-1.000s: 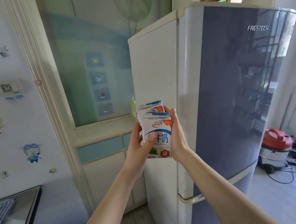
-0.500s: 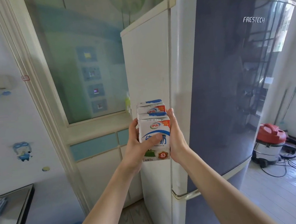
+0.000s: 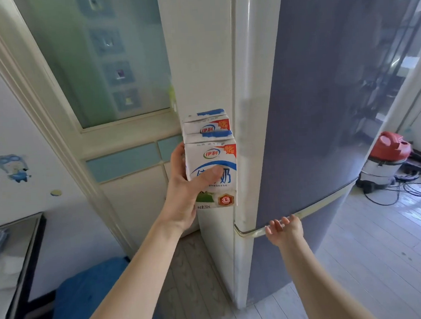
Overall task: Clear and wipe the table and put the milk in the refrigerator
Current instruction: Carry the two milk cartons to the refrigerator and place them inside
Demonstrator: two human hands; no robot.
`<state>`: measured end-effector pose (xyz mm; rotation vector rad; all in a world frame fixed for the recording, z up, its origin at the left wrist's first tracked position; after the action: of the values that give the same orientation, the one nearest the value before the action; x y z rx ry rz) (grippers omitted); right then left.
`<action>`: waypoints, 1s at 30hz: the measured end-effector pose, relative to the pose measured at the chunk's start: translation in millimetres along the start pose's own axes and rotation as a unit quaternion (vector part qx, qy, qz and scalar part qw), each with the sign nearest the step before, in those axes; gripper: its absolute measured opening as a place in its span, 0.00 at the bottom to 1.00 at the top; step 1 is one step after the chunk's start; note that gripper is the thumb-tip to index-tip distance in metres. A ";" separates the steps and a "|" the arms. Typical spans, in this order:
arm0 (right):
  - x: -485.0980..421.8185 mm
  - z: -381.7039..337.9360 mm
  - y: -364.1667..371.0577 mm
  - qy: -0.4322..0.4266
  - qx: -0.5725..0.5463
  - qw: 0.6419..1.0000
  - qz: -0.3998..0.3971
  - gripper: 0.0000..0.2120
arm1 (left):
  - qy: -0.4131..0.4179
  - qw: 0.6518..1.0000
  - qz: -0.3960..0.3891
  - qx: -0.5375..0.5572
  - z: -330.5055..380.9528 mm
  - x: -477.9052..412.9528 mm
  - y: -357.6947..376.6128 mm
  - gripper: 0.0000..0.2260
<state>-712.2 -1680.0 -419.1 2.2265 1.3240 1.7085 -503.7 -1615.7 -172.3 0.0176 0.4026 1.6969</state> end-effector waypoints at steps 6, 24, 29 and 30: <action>-40.5 27.6 -19.7 0.066 -0.003 0.998 0.016 0.24 | -0.027 0.999 0.028 -0.014 -31.1 -0.4 -11.9 0.47; -85.1 35.2 -2.9 0.078 0.007 0.995 -0.066 0.19 | -0.056 0.996 0.068 -0.006 -81.2 6.8 -23.5 0.43; -72.2 18.3 -60.7 0.059 0.002 0.998 -0.030 0.20 | -0.063 0.996 0.067 0.013 -84.0 13.2 -13.6 0.44; -66.3 14.3 -69.2 0.058 0.010 0.998 -0.031 0.20 | -0.063 0.996 0.065 0.014 -84.1 14.6 -11.9 0.43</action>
<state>-743.5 -1671.7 -510.5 2.1010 1.4247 1.8352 -514.9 -1621.7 -257.5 0.1745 0.3376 1.8082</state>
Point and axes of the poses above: each hand's wrist, its own x-axis away from the middle knuckle, its own y-axis out of the palm, z = x × y, the point moved 10 cm from there along -x, towards the middle knuckle, and after that the axes turned 1 degree about y, right-handed, at the moved point
